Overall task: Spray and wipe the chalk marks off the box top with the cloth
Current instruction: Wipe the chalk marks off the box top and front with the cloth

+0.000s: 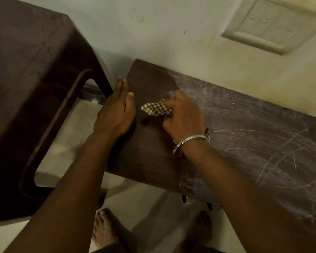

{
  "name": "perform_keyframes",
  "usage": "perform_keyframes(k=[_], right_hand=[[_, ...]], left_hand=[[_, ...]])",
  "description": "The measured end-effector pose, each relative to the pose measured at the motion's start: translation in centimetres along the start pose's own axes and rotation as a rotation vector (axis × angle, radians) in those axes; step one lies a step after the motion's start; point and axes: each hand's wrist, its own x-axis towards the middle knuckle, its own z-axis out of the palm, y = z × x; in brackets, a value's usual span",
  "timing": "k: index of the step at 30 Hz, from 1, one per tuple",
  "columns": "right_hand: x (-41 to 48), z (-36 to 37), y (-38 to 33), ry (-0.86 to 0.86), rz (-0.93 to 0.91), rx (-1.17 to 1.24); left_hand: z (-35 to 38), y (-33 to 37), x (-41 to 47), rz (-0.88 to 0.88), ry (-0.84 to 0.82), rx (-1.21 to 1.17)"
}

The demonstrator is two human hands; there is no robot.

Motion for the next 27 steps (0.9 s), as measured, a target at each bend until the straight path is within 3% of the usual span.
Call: perform_keyframes(k=[5,11,27], right_hand=[[5.0,0.1,1.0,0.032,0.077,-0.009],[2.6,0.0,1.7,0.036,0.066,0.010],[9.3,0.7,2.4,0.089,0.122,-0.085]], left_hand=[[0.0,0.4,-0.2,0.002,0.011,0.015],[-0.1,0.5,-0.2,-0.024,0.002,0.017],[-0.1,1.1,0.2,-0.061,-0.013,-0.002]])
